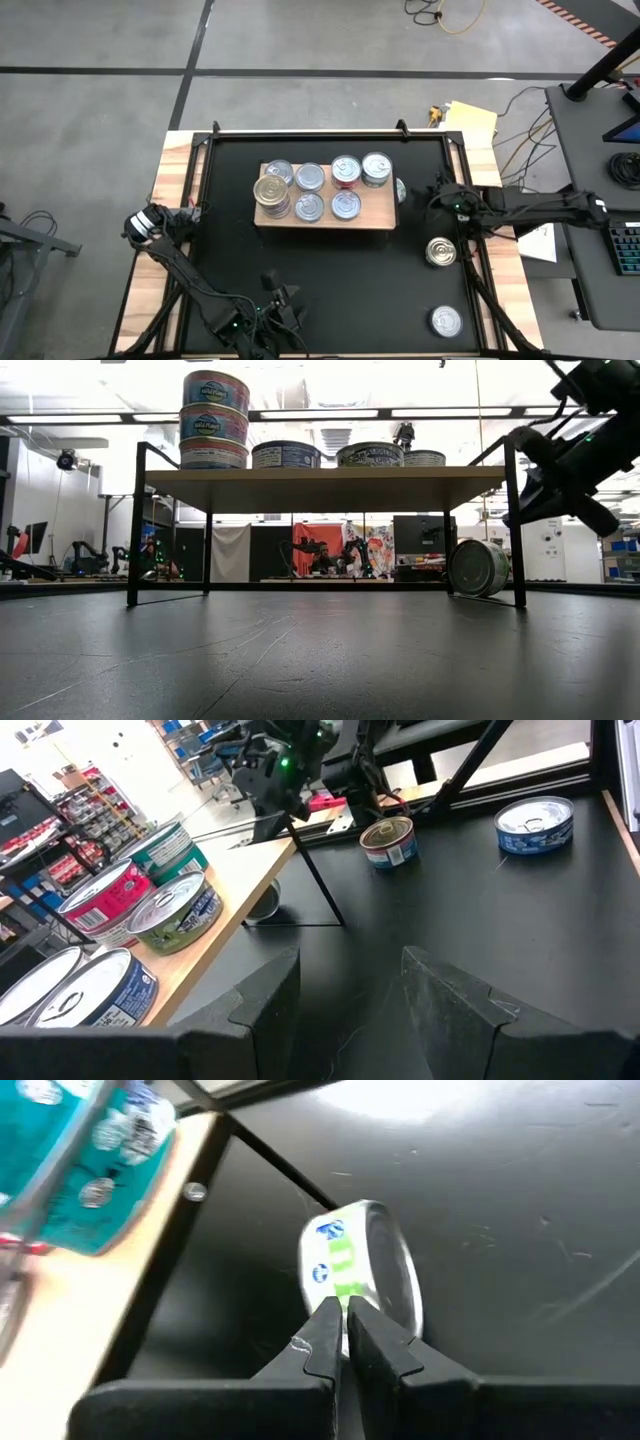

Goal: Stack canned seafood by type on shelf
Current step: Stack the green tuna can on the green tuna can

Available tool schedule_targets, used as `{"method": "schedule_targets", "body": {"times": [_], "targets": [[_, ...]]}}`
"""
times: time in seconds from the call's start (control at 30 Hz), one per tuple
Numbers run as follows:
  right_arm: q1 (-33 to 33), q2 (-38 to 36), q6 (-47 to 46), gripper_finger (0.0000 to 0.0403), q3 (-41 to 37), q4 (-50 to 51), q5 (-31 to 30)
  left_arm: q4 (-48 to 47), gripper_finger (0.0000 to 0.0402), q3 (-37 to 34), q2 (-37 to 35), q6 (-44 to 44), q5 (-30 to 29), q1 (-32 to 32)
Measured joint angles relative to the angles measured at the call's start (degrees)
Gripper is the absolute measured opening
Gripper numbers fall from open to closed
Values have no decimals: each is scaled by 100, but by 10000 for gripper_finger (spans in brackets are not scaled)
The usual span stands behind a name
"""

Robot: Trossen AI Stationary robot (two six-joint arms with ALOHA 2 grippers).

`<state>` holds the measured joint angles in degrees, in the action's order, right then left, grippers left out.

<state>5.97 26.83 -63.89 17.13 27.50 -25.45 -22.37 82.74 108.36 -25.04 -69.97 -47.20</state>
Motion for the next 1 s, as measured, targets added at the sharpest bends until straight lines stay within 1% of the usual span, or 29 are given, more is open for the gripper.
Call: {"method": "schedule_targets", "body": {"times": [0.2,0.43,0.57,0.8,1.0], "targets": [[477,199,247,13,-44,-101,406,0,162,0,0,7,-2,0],[890,252,810,13,-53,-900,1092,0,162,0,0,9,-2,0],[994,308,840,13,-62,-803,1091,0,162,0,0,9,-1,0],[995,480,840,13,-140,-816,1092,0,162,0,0,11,-1,0],[995,484,915,13,-142,-1134,1092,0,162,0,0,11,-2,0]]}}
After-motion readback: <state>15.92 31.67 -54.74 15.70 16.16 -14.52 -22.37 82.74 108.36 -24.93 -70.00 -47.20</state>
